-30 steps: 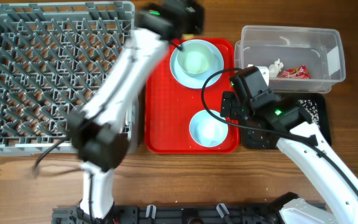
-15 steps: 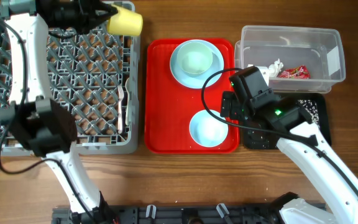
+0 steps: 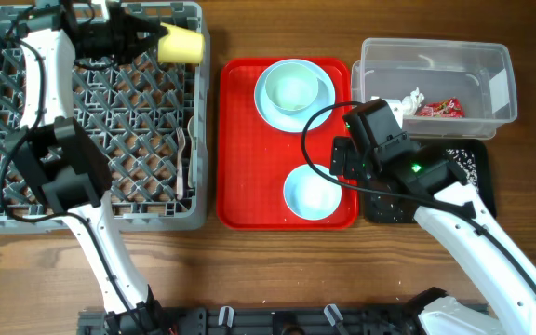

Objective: Sort waste into correct bins and load items into the dishwasher rack
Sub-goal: 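Carry the yellow cup left into the dish rack, then lower the cup upright into the rack and open the left gripper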

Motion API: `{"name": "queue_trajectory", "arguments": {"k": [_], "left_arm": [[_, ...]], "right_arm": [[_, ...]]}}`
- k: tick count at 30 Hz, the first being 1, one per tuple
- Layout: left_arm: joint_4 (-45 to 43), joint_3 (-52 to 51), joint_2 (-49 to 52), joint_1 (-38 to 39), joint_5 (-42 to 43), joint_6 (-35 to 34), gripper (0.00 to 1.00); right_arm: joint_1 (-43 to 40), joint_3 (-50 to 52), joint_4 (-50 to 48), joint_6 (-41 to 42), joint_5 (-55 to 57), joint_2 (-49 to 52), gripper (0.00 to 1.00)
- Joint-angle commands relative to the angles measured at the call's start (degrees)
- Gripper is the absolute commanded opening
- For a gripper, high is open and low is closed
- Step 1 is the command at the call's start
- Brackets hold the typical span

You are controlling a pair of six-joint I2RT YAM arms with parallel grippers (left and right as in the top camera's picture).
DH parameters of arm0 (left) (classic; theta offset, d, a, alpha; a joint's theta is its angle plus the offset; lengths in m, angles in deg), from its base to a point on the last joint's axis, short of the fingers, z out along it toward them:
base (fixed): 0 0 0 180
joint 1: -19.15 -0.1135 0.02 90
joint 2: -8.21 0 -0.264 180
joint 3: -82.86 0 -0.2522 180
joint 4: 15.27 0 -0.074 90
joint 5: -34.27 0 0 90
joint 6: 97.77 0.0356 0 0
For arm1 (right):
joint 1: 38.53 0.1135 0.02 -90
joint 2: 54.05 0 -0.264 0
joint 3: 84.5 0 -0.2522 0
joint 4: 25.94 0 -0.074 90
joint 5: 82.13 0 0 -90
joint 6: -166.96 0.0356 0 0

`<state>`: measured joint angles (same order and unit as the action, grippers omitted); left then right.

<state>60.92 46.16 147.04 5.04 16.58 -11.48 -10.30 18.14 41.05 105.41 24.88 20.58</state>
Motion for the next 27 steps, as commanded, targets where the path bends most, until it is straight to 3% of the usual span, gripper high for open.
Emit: {"name": "queue_trajectory", "arguments": {"k": [1,7,9,13,15,27], "left_arm": [[-0.98,-0.22,1.11,-1.73,-5.75,1.11,0.04],[-2.05,-0.22,5.42,-2.21,-5.97,1.07,0.04],[-4.07,-0.22,7.15,-2.49,-5.66,-1.81,0.04],[-10.64,-0.22,9.14,-3.41,9.62,-7.32,0.04],[-12.66,-0.22,9.16,-3.45,10.49,-9.64,0.04],[-8.68,-0.22,9.27,-3.54,-16.55,-10.21,0.06]], "right_arm": [[-0.13,-0.59,-0.09,0.07,1.33,0.04,1.0],[-0.13,-0.59,-0.09,0.09,1.33,0.04,1.0],[-0.13,-0.59,-0.09,0.07,1.36,0.04,1.0],[-0.13,-0.59,-0.09,0.07,1.33,0.04,1.0],[-0.13,-0.59,-0.09,0.07,1.33,0.04,1.0],[-0.13,-0.59,-0.09,0.07,1.33,0.04,1.0]]}}
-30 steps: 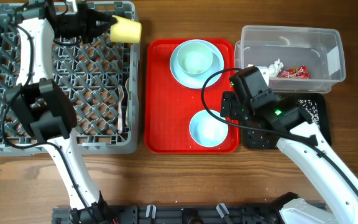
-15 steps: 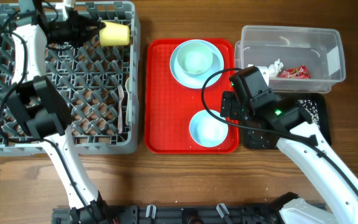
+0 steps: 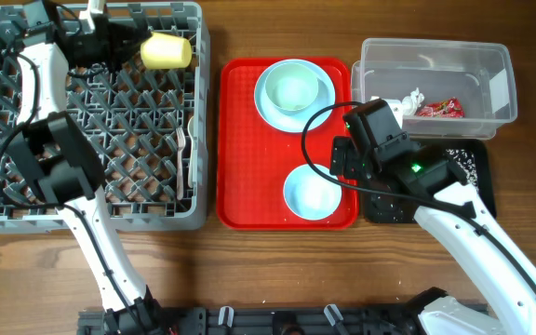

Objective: Sort waste into correct bins and load items into the dishwasher rack
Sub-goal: 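Lower the cup upright into the rack and open the left gripper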

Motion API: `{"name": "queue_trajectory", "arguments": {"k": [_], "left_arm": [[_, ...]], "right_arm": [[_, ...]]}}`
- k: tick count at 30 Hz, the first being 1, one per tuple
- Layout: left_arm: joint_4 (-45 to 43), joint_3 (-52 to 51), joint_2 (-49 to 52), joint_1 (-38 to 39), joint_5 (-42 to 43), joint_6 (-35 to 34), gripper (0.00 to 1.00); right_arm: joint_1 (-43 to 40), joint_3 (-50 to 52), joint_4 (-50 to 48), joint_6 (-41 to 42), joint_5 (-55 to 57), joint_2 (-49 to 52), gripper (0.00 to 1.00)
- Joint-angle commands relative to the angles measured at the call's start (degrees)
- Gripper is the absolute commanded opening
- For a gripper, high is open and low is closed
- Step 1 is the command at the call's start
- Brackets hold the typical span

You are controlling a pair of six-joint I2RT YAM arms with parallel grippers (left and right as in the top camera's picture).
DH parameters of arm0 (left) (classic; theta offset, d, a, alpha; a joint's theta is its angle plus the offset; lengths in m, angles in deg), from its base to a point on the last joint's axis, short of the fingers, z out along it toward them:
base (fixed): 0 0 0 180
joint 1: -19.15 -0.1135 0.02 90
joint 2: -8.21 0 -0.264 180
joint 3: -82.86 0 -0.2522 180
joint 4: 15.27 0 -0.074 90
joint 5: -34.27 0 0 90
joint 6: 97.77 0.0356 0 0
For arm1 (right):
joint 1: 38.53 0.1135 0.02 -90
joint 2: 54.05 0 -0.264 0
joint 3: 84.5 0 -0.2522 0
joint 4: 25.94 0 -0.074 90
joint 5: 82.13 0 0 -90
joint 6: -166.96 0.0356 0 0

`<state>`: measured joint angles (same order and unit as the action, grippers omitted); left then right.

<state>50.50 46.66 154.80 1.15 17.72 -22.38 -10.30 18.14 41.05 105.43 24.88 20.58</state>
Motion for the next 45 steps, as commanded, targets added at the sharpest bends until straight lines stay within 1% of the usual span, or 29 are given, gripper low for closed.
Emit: {"name": "queue_trajectory", "arguments": {"k": [1,3,4,5,6,8,9,10,12,13,16,21,22,23,24,25,26,27,28,30,31,34,39,45], "left_arm": [[1.95,-0.72,1.51,0.2,-17.79,0.66,0.06],[2.23,-0.72,1.51,-0.24,-17.84,0.68,0.07],[2.54,-0.72,1.51,-0.44,-18.45,0.66,0.15],[3.19,-0.72,1.51,-0.5,-20.46,0.66,0.22],[4.02,-0.72,1.51,-0.5,-23.04,0.68,0.24],[6.21,-0.72,1.51,-0.5,-30.05,0.68,0.25],[7.13,-0.7,1.51,-0.63,-31.82,0.7,0.3],[7.5,-0.7,1.49,-0.72,-31.74,0.66,0.42],[8.22,-0.7,1.05,-1.05,-30.64,0.63,0.56],[8.55,-0.68,0.39,-1.27,-29.31,0.63,0.62],[8.94,-0.68,-3.91,-1.62,-27.63,0.39,0.69],[9.73,-0.68,-15.06,-0.59,-27.98,0.39,0.73],[10.14,-0.68,-17.05,-0.24,-28.65,0.39,0.73],[10.75,-0.68,-19.41,0.33,-30.42,0.39,0.71],[11.61,-0.7,-21.86,1.38,-33.55,0.42,0.6],[12.48,-0.7,-23.43,2.69,-37.7,0.42,0.14],[13.16,-0.7,-24.17,3.8,-41.62,0.42,0.04],[13.79,-0.7,-24.48,5.33,-46.99,0.42,0.04],[15.1,-0.72,-23.85,8.17,-57.0,0.37,0.04],[16.06,-0.72,-21.94,11.06,-66.25,-0.07,0.04],[16.11,-0.72,-20.7,12.24,-68.74,-0.07,0.04],[16.11,-0.72,-16.98,14.03,-70.38,-0.07,0.04],[16.41,-0.72,-11.19,13.31,-70.55,-1.16,0.04],[17.53,-0.7,-10.32,12.17,-70.49,-1.11,0.04]], "right_arm": [[-0.13,-0.59,-0.09,0.04,1.33,0.04,1.0],[-0.13,-0.59,-0.09,0.04,1.33,0.04,1.0],[-0.13,-0.59,-0.09,0.04,1.33,0.04,1.0],[-0.13,-0.59,-0.09,0.04,1.33,0.04,1.0],[-0.13,-0.59,-0.09,0.04,1.33,0.04,1.0],[-0.13,-0.59,-0.09,0.04,1.36,0.04,1.0],[-0.13,-0.59,-0.09,0.04,1.33,0.04,1.0],[-0.13,-0.59,-0.09,0.02,1.33,0.04,1.0],[-0.13,-0.59,-0.09,0.04,1.33,0.04,1.0],[-0.13,-0.59,-0.09,0.02,1.33,0.04,1.0],[-0.13,-0.59,-0.09,0.02,1.33,0.04,1.0],[-0.13,-0.59,-0.09,0.04,1.33,0.04,1.0],[-0.13,-0.59,-0.09,0.02,1.33,0.04,1.0],[-0.13,-0.59,-0.09,0.04,1.33,0.04,1.0],[-0.13,-0.59,-0.09,0.04,1.33,0.04,1.0],[-0.13,-0.59,-0.09,0.02,1.33,0.04,1.0],[-0.13,-0.59,-0.09,0.04,1.33,0.04,1.0],[-0.13,-0.59,-0.09,0.04,1.33,0.04,1.0],[-0.13,-0.59,-0.09,0.04,1.33,0.04,1.0],[-0.13,-0.59,-0.09,0.04,1.33,0.04,1.0],[-0.13,-0.59,-0.09,0.04,1.33,0.04,1.0],[-0.13,-0.59,-0.09,0.02,1.36,0.04,1.0],[-0.13,-0.59,-0.09,0.04,1.33,0.04,1.0],[-0.13,-0.59,-0.09,0.04,1.33,0.04,1.0]]}}
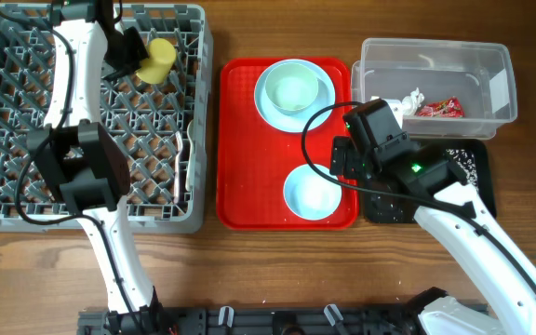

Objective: Sort waste into correct bins and load items into the dishwasher rack
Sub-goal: 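Lower the cup upright into the rack and open the left gripper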

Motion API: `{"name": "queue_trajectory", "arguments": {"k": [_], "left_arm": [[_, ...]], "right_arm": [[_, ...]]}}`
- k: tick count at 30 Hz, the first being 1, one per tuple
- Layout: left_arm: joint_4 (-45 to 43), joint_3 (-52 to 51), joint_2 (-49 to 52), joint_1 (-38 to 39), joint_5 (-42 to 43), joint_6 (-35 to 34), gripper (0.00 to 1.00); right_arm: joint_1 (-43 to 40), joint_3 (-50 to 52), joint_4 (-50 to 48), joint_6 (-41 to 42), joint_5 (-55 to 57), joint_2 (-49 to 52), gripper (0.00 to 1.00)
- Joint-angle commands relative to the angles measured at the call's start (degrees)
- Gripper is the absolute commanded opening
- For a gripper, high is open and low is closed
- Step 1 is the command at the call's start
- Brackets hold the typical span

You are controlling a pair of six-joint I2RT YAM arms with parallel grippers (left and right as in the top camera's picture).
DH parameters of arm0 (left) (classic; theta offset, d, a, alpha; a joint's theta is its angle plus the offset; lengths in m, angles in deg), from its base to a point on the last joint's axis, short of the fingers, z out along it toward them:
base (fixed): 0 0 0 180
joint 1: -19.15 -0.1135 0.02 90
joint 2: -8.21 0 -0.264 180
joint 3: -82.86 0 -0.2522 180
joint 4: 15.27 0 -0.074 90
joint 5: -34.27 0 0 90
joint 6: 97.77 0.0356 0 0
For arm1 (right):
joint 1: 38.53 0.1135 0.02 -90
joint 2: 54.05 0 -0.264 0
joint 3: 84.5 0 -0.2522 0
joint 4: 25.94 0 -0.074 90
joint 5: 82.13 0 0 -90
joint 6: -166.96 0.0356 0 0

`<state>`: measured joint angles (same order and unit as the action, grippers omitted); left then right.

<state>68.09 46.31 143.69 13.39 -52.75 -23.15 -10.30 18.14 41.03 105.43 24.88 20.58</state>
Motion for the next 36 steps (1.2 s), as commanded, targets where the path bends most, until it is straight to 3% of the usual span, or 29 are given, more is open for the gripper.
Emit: {"name": "queue_trajectory", "arguments": {"k": [1,9,19,31,36], "left_arm": [[-0.31,-0.35,0.04,-0.15,0.15,-0.33,0.04],[-3.41,-0.28,-13.81,1.51,5.55,-1.81,0.04],[-4.98,-0.42,-9.97,9.33,6.08,-1.79,0.04],[-3.69,-0.44,-1.73,10.03,-12.85,-1.4,0.04],[-2.14,-0.44,-1.68,7.76,-12.92,-1.6,0.04]], "right_arm": [[-0.13,-0.59,-0.07,0.04,1.33,0.04,1.0],[-0.13,-0.59,-0.04,0.04,1.33,0.04,1.0],[-0.13,-0.59,-0.04,0.04,1.33,0.04,1.0],[-0.13,-0.59,-0.07,0.04,1.33,0.04,1.0],[-0.13,-0.59,-0.07,0.04,1.33,0.04,1.0]]}}
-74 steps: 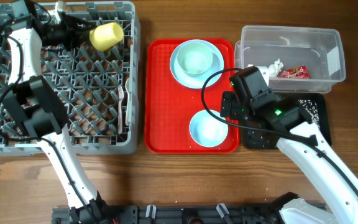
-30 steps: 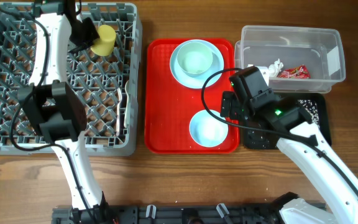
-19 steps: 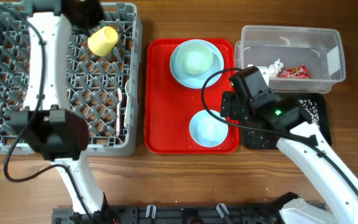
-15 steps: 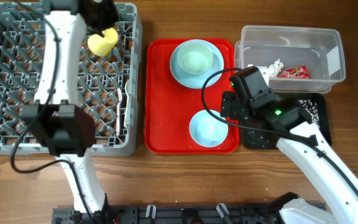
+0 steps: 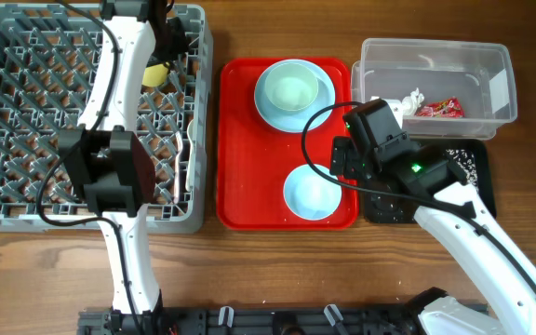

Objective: Sort waste into correct bins and load items into the dishwasher rack
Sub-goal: 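Lower the cup upright into the rack and open the left gripper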

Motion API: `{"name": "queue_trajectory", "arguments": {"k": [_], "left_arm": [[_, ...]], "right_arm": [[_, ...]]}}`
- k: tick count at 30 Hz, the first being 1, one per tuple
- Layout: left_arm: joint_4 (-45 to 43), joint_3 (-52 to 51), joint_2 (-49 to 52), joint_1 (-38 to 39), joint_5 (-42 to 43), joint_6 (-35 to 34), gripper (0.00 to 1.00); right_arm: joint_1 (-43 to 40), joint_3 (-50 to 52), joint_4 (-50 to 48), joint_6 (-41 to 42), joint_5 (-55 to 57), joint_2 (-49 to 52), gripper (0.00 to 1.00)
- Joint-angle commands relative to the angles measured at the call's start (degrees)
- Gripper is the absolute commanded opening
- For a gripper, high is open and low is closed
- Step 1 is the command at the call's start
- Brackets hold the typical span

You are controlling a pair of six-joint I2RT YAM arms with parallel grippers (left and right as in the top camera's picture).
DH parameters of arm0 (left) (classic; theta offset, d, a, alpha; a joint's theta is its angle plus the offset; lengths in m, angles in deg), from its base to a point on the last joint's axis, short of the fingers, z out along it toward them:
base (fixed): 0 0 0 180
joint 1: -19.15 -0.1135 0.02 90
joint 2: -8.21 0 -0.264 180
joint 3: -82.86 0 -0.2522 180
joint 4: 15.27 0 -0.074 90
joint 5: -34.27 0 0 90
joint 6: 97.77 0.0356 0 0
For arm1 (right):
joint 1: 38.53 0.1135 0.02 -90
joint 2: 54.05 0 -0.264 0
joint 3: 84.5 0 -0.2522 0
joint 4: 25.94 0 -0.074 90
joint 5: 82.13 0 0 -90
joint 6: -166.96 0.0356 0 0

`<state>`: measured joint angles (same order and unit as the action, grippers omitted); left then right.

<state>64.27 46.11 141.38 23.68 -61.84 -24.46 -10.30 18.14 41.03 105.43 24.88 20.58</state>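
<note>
A yellow cup (image 5: 156, 74) lies in the far right part of the grey dishwasher rack (image 5: 26, 121), half hidden under my left arm. The left gripper (image 5: 172, 41) hangs just beyond it by the rack's far right corner; whether its jaws still hold the cup does not show. A red tray (image 5: 249, 186) carries two light blue bowls, one at the back (image 5: 291, 91) and one at the front (image 5: 312, 193). My right gripper (image 5: 344, 156) hovers at the tray's right edge beside the front bowl, its fingers hidden under the wrist.
A clear plastic bin (image 5: 491, 84) at the back right holds crumpled white paper (image 5: 408, 100) and a red wrapper (image 5: 440, 109). A black bin (image 5: 468, 167) sits in front of it, under my right arm. A pale utensil (image 5: 188, 154) stands in the rack's right side.
My left arm has swung right over the rack. The gripper now sits near the far right corner, and the yellow cup lies lower in the rack, partly under the arm. The right arm is unchanged.
My left gripper held the yellow cup above the rack's far right edge. Then it carried the cup a little left over the rack. Later the cup stood tilted among the far tines. Now the cup rests in the rack and the gripper is beyond it. The right arm never moved.
</note>
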Motion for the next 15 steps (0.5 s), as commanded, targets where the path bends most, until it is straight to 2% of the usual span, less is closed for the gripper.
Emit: {"name": "queue_trajectory", "arguments": {"k": [1,5,11,15], "left_arm": [[2.1,-0.22,0.63,-2.97,-3.82,-0.28,0.04],[3.32,-0.24,0.63,-4.96,-2.6,-0.31,0.04],[3.17,-0.15,-0.02,-6.43,5.33,-0.31,0.04],[0.63,-0.04,-4.11,-6.4,9.29,-0.33,0.04]], "right_arm": [[-0.13,-0.59,-0.07,0.04,1.33,0.04,1.0],[-0.13,-0.59,-0.07,0.04,1.33,0.04,1.0],[-0.13,-0.59,-0.07,0.04,1.33,0.04,1.0],[-0.13,-0.59,-0.07,0.04,1.33,0.04,1.0]]}}
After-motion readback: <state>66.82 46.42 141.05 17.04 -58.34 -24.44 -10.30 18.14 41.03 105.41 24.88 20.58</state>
